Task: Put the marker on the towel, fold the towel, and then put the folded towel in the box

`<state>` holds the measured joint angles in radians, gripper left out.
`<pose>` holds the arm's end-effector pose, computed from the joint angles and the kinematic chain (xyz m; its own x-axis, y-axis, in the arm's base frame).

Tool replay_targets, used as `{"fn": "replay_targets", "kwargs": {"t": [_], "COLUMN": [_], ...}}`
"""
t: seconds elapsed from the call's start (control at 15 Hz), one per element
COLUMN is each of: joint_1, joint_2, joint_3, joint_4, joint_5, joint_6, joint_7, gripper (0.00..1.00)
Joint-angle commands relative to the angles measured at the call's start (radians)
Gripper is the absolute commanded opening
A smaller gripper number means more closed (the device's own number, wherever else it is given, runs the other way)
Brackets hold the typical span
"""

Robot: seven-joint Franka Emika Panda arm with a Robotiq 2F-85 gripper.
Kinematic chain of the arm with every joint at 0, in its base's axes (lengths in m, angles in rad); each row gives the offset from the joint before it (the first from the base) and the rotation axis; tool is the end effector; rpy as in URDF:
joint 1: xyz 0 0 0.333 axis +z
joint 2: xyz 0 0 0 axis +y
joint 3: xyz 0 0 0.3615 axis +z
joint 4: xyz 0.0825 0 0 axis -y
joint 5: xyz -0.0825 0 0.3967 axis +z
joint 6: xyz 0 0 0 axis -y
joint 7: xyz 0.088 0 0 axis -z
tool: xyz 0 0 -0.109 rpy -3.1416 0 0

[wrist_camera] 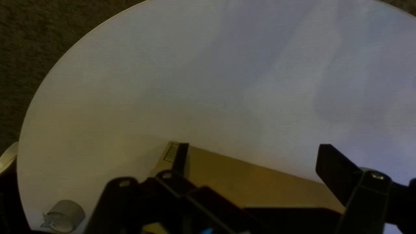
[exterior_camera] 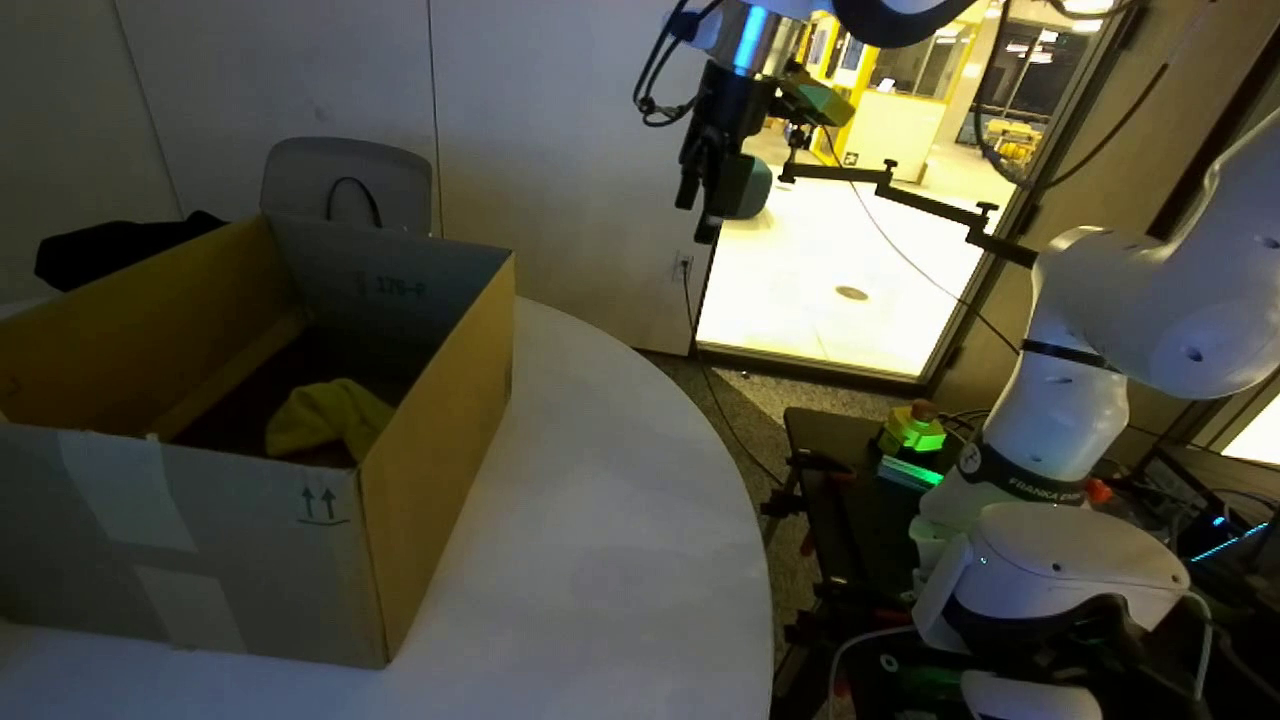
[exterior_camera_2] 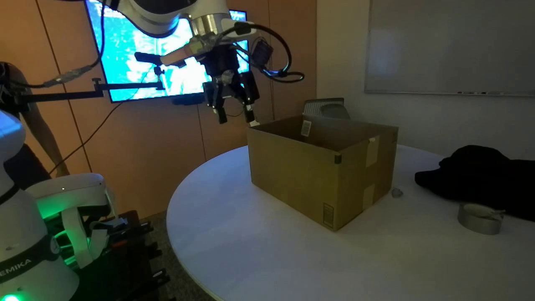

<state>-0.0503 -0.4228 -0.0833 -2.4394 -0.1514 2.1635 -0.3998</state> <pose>0.4189 -0.0654 0.5045 0.9343 0.3446 0.0911 0.3293 -0.9323 0.1494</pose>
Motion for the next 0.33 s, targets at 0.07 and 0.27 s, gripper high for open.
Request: {"fn": "replay_targets", "kwargs": {"t": [0.07, 0.27], "joint_1": [0.013, 0.017], "joint_2": [-0.012, 0.022], "joint_3": [-0.014, -0.010], "joint_4": [-0.001, 0.011], "joint_5": [-0.006, -0.005], "joint_6": [-0.004, -0.003], "joint_7": [0.005, 0.005], "gripper": [1.00, 1.00]}}
